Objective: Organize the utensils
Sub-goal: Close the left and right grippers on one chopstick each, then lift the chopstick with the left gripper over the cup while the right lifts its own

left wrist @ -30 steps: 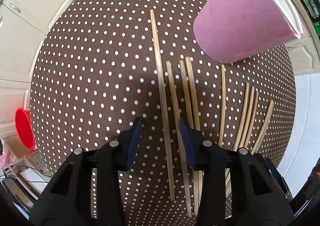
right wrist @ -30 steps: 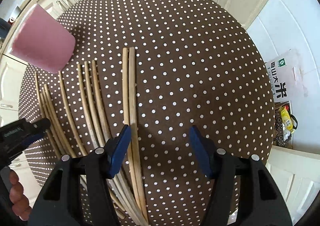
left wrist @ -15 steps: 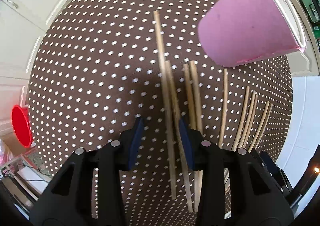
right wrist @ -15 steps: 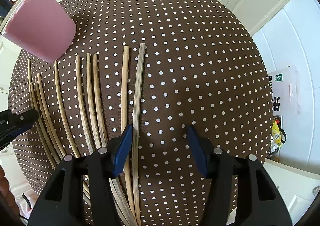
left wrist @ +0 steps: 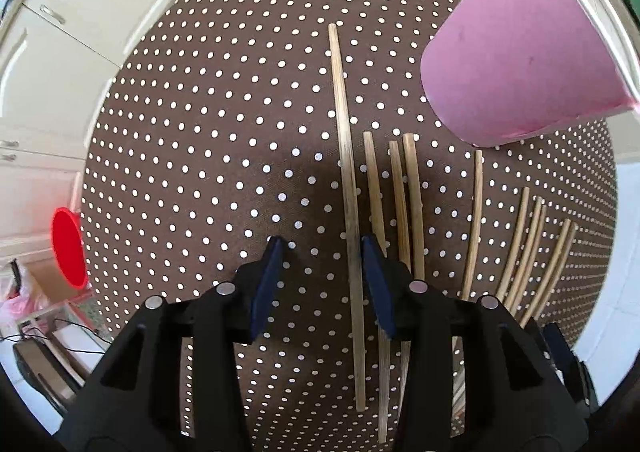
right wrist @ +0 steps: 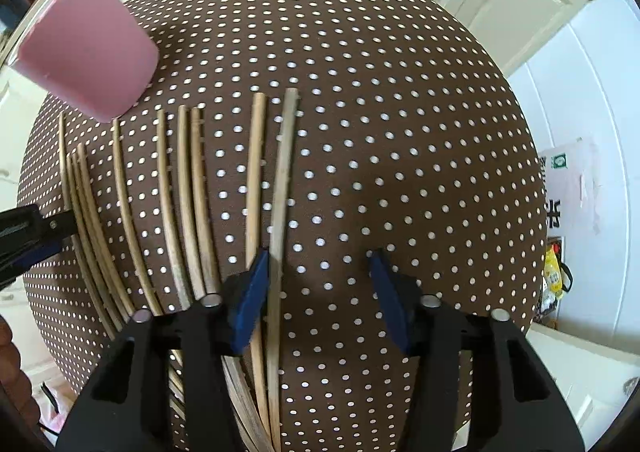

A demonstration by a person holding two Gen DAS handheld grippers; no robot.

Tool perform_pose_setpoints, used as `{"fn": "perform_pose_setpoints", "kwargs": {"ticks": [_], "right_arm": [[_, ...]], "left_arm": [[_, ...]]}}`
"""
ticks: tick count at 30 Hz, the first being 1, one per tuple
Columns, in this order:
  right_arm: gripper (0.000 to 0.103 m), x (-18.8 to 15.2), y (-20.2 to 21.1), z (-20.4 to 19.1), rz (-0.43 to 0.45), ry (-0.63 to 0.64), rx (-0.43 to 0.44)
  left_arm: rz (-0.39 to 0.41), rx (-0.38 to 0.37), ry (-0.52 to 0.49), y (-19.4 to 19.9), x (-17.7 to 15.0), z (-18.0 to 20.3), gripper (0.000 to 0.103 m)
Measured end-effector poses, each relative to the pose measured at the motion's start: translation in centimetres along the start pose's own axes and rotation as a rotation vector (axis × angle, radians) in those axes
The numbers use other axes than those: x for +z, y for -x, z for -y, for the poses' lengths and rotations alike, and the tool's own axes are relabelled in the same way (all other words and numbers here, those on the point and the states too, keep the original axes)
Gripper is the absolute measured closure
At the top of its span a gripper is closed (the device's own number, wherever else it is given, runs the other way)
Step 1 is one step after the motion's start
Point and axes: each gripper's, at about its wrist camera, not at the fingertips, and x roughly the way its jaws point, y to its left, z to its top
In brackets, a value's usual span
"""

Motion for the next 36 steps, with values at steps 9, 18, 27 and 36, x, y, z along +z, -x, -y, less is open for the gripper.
{"fn": "perform_pose_setpoints", "kwargs": {"ticks": [9, 18, 27, 36], "right_arm": [[0.098, 1.2, 0.4, 1.0, 0.013, -0.065, 0.066], [0.098, 1.8, 3.1, 1.4, 0.085, -0.103, 0.135], [0.098, 2.1, 9.5, 3.0, 0.258, -0.125, 0.191], [0.098, 2.2, 15.1, 2.4, 0.437, -0.114, 0.272]], "left_arm": [[0.024, -0.05, -0.021, 0.7, 0.6, 0.5, 0.096], [0.094, -0.088, -0.059, 2.5, -0.3, 0.2, 0.097], [0.198, -0.122, -0.074, 7.8, -4.3, -0.8, 0.097], [0.384, -0.159, -0.091, 15.3, -5.8, -1.4, 0.097]]}}
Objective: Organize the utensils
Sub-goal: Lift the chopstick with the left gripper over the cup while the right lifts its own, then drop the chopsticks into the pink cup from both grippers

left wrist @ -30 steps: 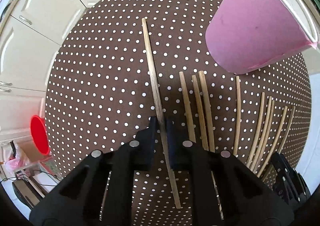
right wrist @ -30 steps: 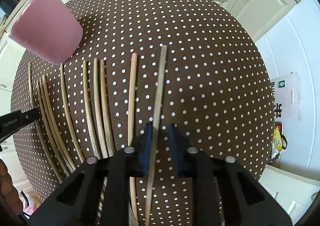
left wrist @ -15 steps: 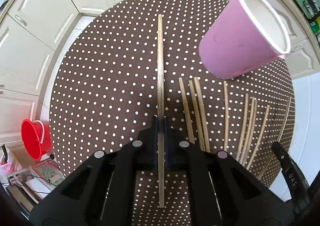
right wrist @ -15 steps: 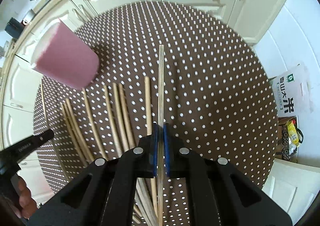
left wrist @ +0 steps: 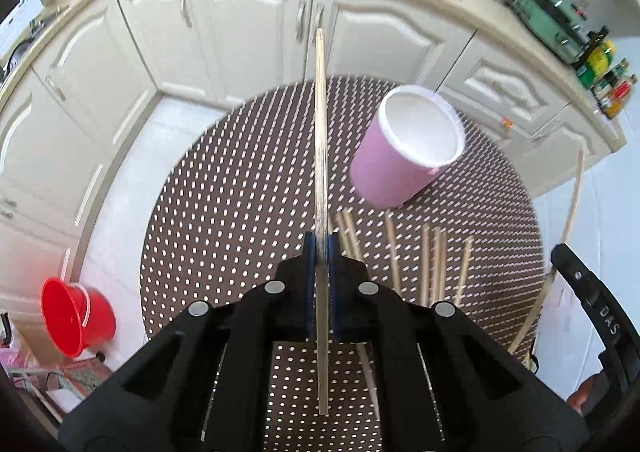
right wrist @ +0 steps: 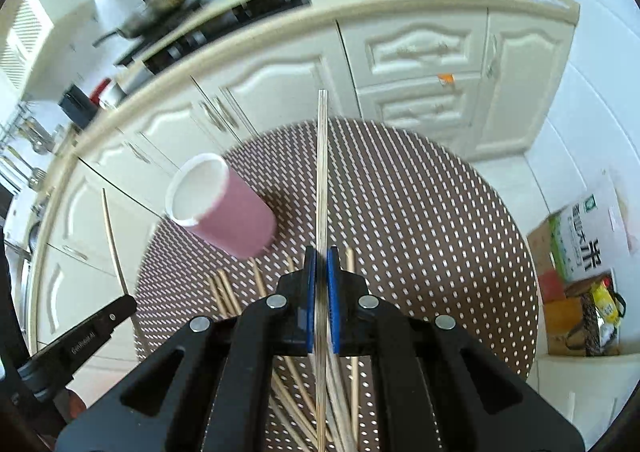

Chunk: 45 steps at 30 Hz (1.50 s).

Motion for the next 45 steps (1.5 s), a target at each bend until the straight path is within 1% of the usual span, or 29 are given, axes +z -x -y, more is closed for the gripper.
{"fn": "perform_pose_setpoints", "kwargs": {"ticks": [4, 7, 13, 17, 22, 24, 28, 31, 32, 35, 38, 42, 45], "right_arm": [[0.098, 0.4, 2.5, -1.7, 0.081, 0.016, 0.047], [0.098, 1.1, 4.4, -2.6, 0.145, 0.035, 0.078], [0.098, 2.6, 7.9, -3.5, 0.256, 0.058, 0.119], [0.098, 4.2, 10.7, -4.1, 0.341, 0.067, 0.153], [0.098, 6.1, 14.0, -5.1, 0.428, 0.088, 0.191], [0.098, 7.0, 15.3, -5.6, 0.462, 0.104, 0.201], [0.098, 8.5, 17.5, -6.2, 0.541, 0.112, 0.24], [0.099, 9.5, 18.7, -7.1, 0.601, 0.138, 0.265], [0.098, 9.8, 18.9, -7.5, 0.619, 0.145, 0.27], [0.099, 10.9, 18.6, -8.2, 0.639, 0.163, 0.294], [0.099, 11.6, 17.2, -8.8, 0.654, 0.178, 0.299], [0.099, 12.2, 14.3, -8.9, 0.657, 0.179, 0.328], [0.099, 12.2, 10.9, -8.5, 0.649, 0.174, 0.322]], "left_arm": [[0.074, -0.005, 0.004, 3.4, 0.9, -0.3, 0.097], [0.129, 0.02, -0.013, 5.8, 1.4, 0.2, 0.096], [0.239, 0.003, -0.019, 10.4, 2.3, 1.2, 0.096], [0.303, -0.026, -0.012, 13.0, 2.9, 1.7, 0.096], [0.398, -0.036, -0.011, 16.5, 4.0, 2.4, 0.096], [0.446, -0.015, -0.012, 18.0, 4.5, 2.9, 0.096], [0.536, -0.023, -0.03, 20.9, 5.5, 3.7, 0.096], [0.629, -0.021, -0.055, 23.3, 5.9, 4.7, 0.096], [0.647, -0.02, -0.061, 23.8, 6.0, 4.9, 0.096], [0.681, -0.049, -0.084, 24.2, 7.0, 5.9, 0.096], [0.718, -0.048, -0.098, 23.5, 8.0, 6.5, 0.096], [0.747, -0.085, -0.088, 21.3, 9.5, 6.1, 0.097], [0.734, -0.104, -0.076, 18.2, 10.3, 5.7, 0.097]]}}
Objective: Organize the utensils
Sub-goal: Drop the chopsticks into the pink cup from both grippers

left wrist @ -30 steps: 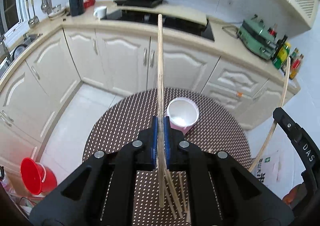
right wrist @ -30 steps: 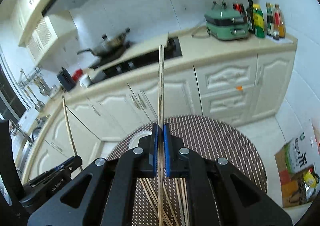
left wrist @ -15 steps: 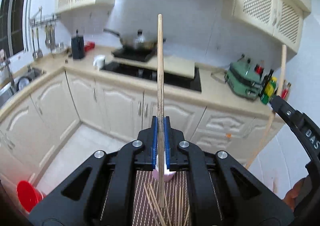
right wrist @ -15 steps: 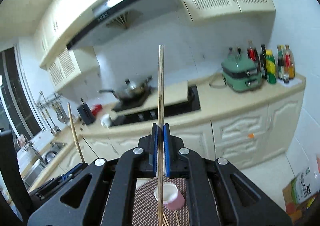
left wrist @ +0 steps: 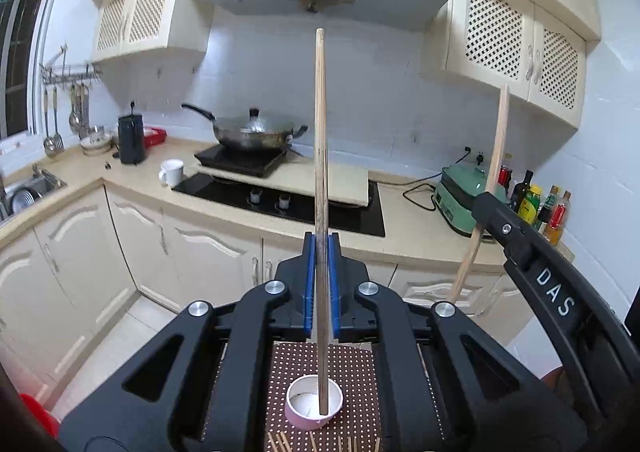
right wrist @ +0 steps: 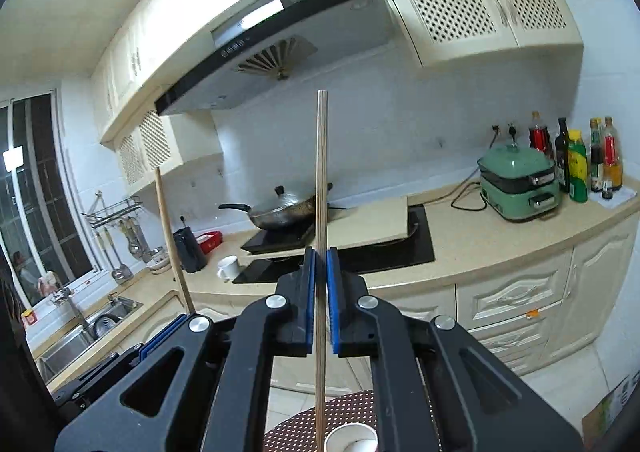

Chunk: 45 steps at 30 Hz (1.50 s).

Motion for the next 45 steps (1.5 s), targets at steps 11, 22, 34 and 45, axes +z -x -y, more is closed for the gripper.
{"fn": "perform_pose_setpoints", "kwargs": {"ticks": [11, 22, 34, 45], "right_arm": [[0.098, -10.5, -5.4, 4.0, -0.059, -0.027, 0.011], [0.099, -15.4, -8.4, 5.0, -0.144, -0.034, -0.018], [0.098, -18.9, -9.1, 5.2, -0.305, -0.067, -0.062], [0.094, -19.6, -9.3, 5.7, -0.478, -0.115, -0.09]], "left_arm": [[-0.025, 0.005, 0.078, -7.8, -8.6, -3.1, 0.096], [-0.12, 0.019, 0.085, -12.0, -13.1, -3.9, 0.096], [-0.323, -0.008, 0.13, -15.0, -17.4, -5.3, 0.096], [-0.476, -0.028, 0.099, -15.1, -18.9, -5.0, 0.094]]}}
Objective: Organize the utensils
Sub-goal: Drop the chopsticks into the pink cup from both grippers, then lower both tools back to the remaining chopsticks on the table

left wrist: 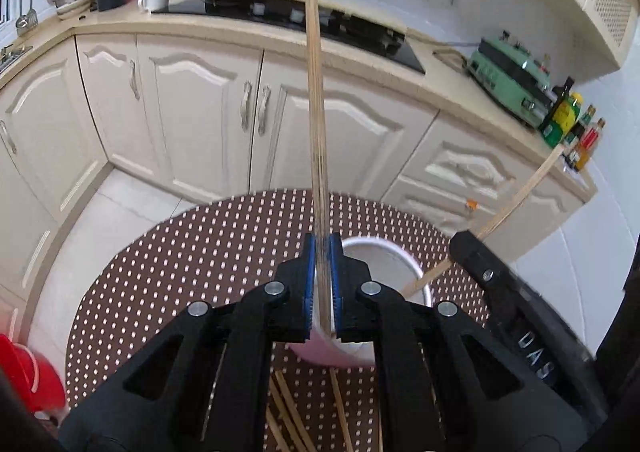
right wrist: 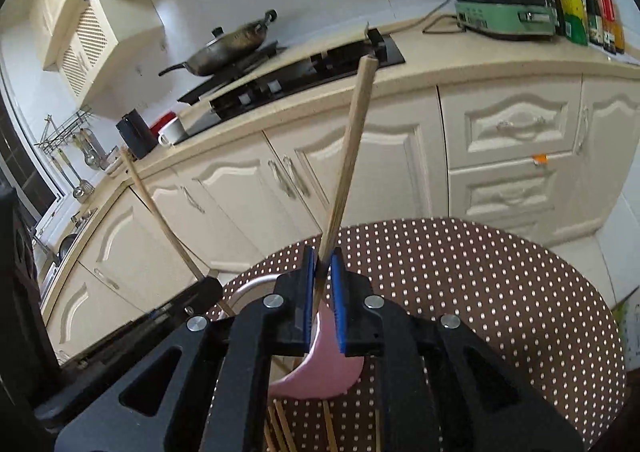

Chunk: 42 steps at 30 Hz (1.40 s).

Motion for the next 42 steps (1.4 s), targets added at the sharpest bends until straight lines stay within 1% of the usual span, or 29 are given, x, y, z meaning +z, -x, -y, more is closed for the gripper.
{"fn": "perform_pose_setpoints", "kwargs": {"ticks": [4, 5, 6, 7, 8, 9, 12, 15, 19, 22, 24, 26, 28, 30, 32, 33, 34, 35, 36, 38, 41, 42], "right_arm": [[0.09, 0.3, -0.1, 0.3, -0.075, -0.022, -0.014], [0.086, 0.4, 0.0, 0.4, -0.091, -0.024, -0.016], [0.076, 0.3, 0.1, 0.5, -0.103, -0.025, -0.02], [0.069, 0.3, 0.4, 0.5, -0.109, -0.025, -0.032], [0.056, 0.2, 0.6, 0.5, -0.109, -0.025, -0.045], [0.052, 0.1, 1.0, 0.6, -0.11, -0.024, -0.057], [0.047, 0.1, 1.7, 0.8, -0.139, -0.017, -0.068], [0.044, 0.1, 2.8, 0.9, -0.157, -0.012, -0.099], [0.038, 0.2, 4.4, 1.0, -0.169, -0.015, -0.112], [0.033, -0.1, 5.7, 0.5, -0.175, -0.004, -0.131], [0.027, -0.3, 6.5, 0.3, -0.179, -0.003, -0.146], [0.024, -0.5, 7.2, -0.2, -0.178, 0.006, -0.157], [0.021, -0.9, 8.1, -0.7, -0.181, 0.019, -0.166], [0.016, -1.3, 8.8, -0.9, -0.187, 0.022, -0.175], [0.014, -1.6, 9.8, -1.3, -0.184, 0.025, -0.177], [0.013, -1.9, 10.4, -1.3, -0.179, 0.024, -0.182], [0.012, -2.1, 11.0, -1.4, -0.177, 0.024, -0.187], [0.011, -2.3, 11.4, -1.4, -0.177, 0.024, -0.188], [0.011, -2.5, 12.0, -1.4, -0.177, 0.024, -0.188], [0.011, -2.9, 13.0, -1.3, -0.18, 0.021, -0.193], [0.01, -3.6, 14.4, -1.3, -0.189, 0.02, -0.194], [0.01, -3.8, 14.8, -1.3, -0.192, 0.019, -0.195]], "left_arm": [[-0.025, 0.039, -0.036, 0.6, -0.1, 0.5, 0.093], [-0.032, 0.044, -0.041, 0.7, -0.1, 0.5, 0.093], [-0.043, 0.048, -0.043, 0.8, -0.1, 0.6, 0.093], [-0.059, 0.058, -0.041, 0.8, -0.1, 0.5, 0.093], [-0.074, 0.067, -0.043, 0.8, -0.1, 0.5, 0.093], [-0.092, 0.073, -0.049, 0.8, 0.0, 0.5, 0.092], [-0.127, 0.079, -0.059, 1.2, -0.2, 0.3, 0.09], [-0.156, 0.102, -0.069, 1.9, -0.4, 0.3, 0.088], [-0.165, 0.134, -0.058, 3.3, -0.9, -0.1, 0.088], [-0.186, 0.137, -0.048, 4.3, -1.5, -0.3, 0.088], [-0.181, 0.143, -0.047, 5.3, -1.8, -0.3, 0.088], [-0.172, 0.163, -0.045, 6.4, -2.2, -0.3, 0.088], [-0.174, 0.164, -0.041, 7.1, -2.4, -0.3, 0.088], [-0.178, 0.17, -0.046, 8.0, -2.7, -0.2, 0.088], [-0.176, 0.173, -0.048, 9.0, -3.2, -0.1, 0.084], [-0.172, 0.169, -0.045, 9.5, -3.4, -0.1, 0.076], [-0.168, 0.164, -0.041, 9.9, -3.6, -0.1, 0.071], [-0.158, 0.158, -0.039, 10.7, -3.9, 0.0, 0.06], [-0.145, 0.155, -0.041, 11.3, -4.1, 0.1, 0.055], [-0.124, 0.174, -0.057, 12.5, -4.7, 0.4, 0.054], [-0.119, 0.196, -0.063, 13.9, -5.7, 0.5, 0.052], [-0.119, 0.196, -0.06, 14.2, -5.9, 0.5, 0.05]]}}
